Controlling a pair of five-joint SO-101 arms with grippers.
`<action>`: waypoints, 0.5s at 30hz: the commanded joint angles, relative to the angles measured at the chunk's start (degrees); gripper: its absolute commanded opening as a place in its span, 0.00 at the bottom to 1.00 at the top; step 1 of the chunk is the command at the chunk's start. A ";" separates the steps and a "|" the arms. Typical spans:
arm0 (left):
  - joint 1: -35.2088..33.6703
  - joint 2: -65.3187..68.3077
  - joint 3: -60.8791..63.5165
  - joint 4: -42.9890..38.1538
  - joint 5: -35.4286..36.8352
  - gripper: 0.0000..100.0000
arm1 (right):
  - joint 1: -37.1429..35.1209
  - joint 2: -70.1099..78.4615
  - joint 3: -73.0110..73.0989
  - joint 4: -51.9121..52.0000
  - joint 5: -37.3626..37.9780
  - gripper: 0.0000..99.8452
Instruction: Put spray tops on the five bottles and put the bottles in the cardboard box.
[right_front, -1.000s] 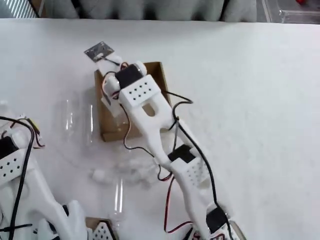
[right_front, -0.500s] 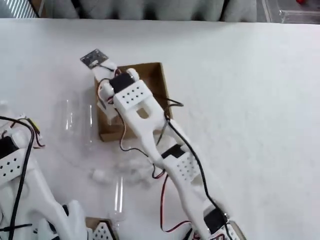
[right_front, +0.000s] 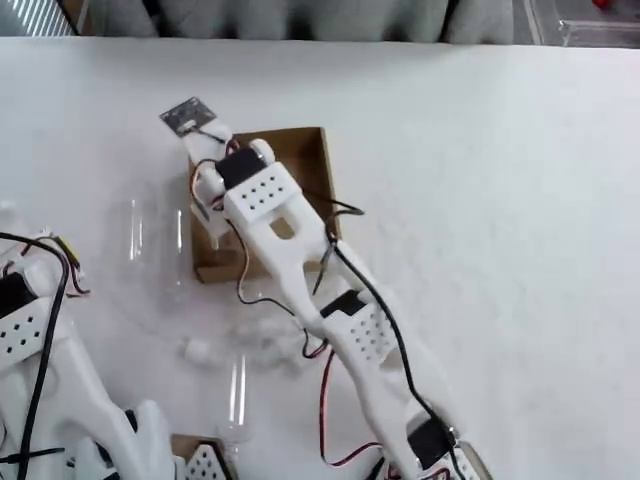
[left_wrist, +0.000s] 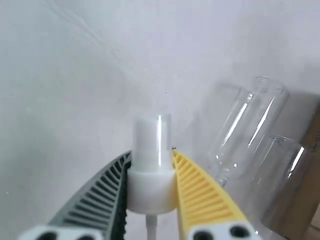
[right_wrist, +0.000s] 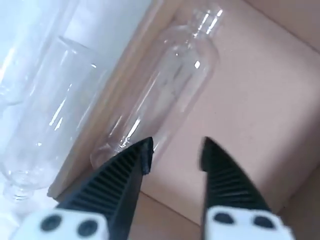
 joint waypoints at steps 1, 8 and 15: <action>-0.22 0.04 -3.34 -1.23 -0.18 0.02 | -1.54 1.19 -0.79 0.31 0.00 0.06; -0.13 0.04 -3.34 -1.14 -0.18 0.02 | 1.45 -0.04 -1.41 4.62 0.00 0.02; -0.13 0.04 -3.34 -0.88 -0.18 0.02 | 5.41 -4.53 -6.42 14.02 -0.53 0.02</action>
